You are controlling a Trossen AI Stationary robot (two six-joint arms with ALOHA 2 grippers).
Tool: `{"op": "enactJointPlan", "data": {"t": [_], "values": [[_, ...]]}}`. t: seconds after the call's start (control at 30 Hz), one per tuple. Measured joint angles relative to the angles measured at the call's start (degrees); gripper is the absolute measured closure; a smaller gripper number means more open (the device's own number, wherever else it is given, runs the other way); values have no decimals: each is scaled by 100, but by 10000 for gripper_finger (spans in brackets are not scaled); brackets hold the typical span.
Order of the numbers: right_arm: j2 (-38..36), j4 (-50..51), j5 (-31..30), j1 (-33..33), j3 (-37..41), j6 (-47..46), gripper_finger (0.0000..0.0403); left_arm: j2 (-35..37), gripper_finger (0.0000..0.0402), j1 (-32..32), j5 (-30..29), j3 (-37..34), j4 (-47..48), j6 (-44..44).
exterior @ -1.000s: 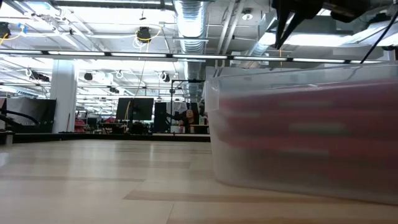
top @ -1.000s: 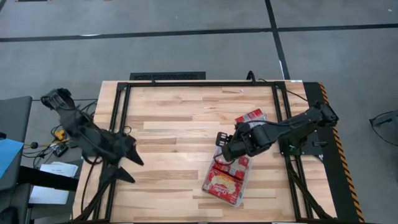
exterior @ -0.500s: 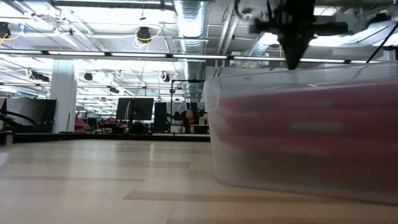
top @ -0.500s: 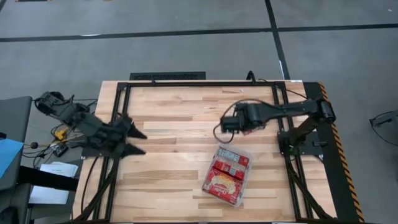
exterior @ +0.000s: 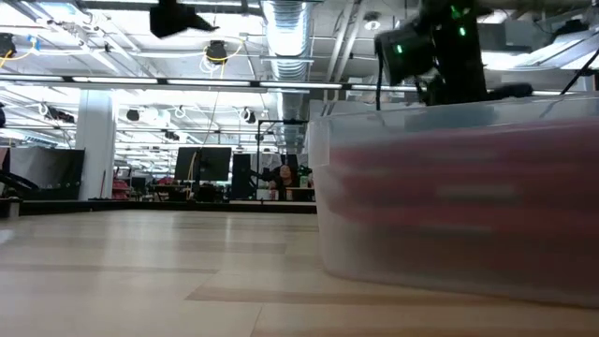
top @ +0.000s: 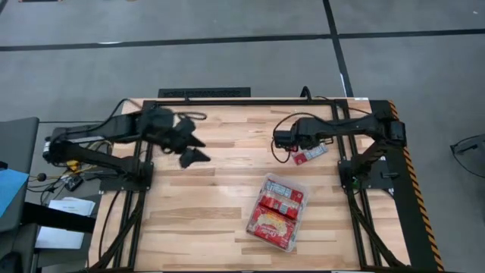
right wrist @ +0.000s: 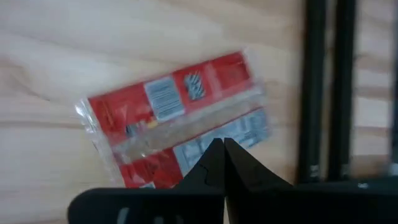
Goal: Sort popcorn bags into baskets
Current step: Put the red popcorn bag into the transparent bin
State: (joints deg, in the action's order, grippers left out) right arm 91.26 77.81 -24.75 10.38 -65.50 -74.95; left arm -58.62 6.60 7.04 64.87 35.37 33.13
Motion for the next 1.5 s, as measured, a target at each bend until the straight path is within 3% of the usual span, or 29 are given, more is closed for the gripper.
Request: {"op": "enactJointPlan", "data": {"t": [0.17, 0.33, 0.73, 0.87, 0.97, 1.07, 1.23, 1.5], "values": [[-4, -946, 418, -14, 922, 10, 385, -357, 13, 620, -75, -1, 28, -269], [-4, -1837, 712, 36, 1542, 0, 379, -594, 13, 1089, 511, 0, 98, -713], [259, -4422, 921, -24, 1645, 474, 382, -694, 13, 1878, 1550, -90, 248, -1188], [374, -4098, 55, -197, 1094, 463, 386, -698, 13, 2046, 1653, -134, 306, -1194], [363, -4028, -339, -291, 647, 1143, 391, -694, 13, 2136, 1911, -132, 243, -1220], [358, -3482, -379, -260, 281, 1261, 391, -696, 13, 2211, 2072, -132, 249, -1352], [372, -2528, -311, -121, 426, 202, 388, -696, 13, 2276, 2028, -132, 197, -1347], [676, -2707, -53, -286, 816, -351, 391, -680, 13, 2305, 1779, -132, 213, -1412]]}}
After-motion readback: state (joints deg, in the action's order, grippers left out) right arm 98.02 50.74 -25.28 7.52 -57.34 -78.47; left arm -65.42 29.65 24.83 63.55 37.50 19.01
